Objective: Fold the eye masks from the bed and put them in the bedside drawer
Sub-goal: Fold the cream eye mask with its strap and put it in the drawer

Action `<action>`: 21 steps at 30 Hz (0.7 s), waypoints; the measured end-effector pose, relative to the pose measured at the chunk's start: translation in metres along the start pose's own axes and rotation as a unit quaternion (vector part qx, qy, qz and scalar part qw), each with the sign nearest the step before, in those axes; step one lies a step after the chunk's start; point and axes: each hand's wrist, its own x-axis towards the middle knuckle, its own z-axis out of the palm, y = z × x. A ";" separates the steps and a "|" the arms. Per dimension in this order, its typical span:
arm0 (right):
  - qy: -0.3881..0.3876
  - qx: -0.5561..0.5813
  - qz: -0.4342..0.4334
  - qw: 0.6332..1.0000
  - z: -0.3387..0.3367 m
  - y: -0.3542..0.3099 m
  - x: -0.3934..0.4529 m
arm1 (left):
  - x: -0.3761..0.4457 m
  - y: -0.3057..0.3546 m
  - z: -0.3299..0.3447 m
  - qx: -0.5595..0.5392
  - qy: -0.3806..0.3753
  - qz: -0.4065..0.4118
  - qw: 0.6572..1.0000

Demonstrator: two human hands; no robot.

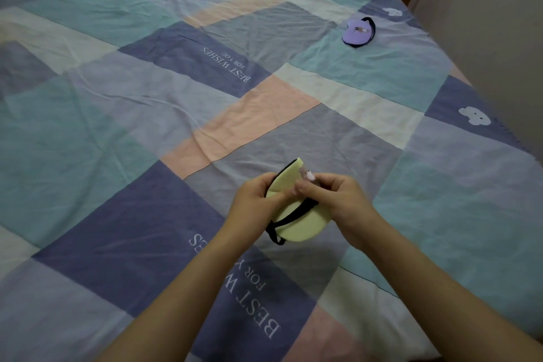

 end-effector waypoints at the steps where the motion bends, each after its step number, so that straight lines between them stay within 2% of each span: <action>1: 0.016 0.004 -0.005 1.000 0.007 -0.001 0.004 | 0.000 0.000 -0.003 -0.006 0.024 -0.007 1.000; 6: 0.101 -0.014 -0.038 0.994 0.039 -0.002 0.021 | -0.007 -0.005 -0.029 -0.098 0.040 -0.126 0.986; 8: 0.112 0.004 -0.032 0.993 0.051 0.001 0.023 | -0.011 -0.014 -0.042 -0.085 0.005 -0.135 0.987; 10: 0.108 0.057 -0.010 0.992 0.062 0.003 0.026 | -0.017 -0.022 -0.055 -0.130 0.010 -0.139 0.982; 13: 0.072 0.163 0.041 0.983 0.076 0.003 0.030 | -0.021 -0.031 -0.074 -0.220 0.062 -0.139 0.963; 15: 0.019 0.180 0.072 0.981 0.089 0.001 0.032 | -0.025 -0.033 -0.091 -0.269 0.077 -0.125 0.952; 18: -0.052 0.148 0.102 0.982 0.115 -0.006 0.033 | -0.038 -0.031 -0.121 -0.333 0.091 -0.082 0.935; 21: -0.078 0.085 0.093 0.989 0.134 -0.016 0.031 | -0.051 -0.027 -0.143 -0.383 0.096 -0.057 0.917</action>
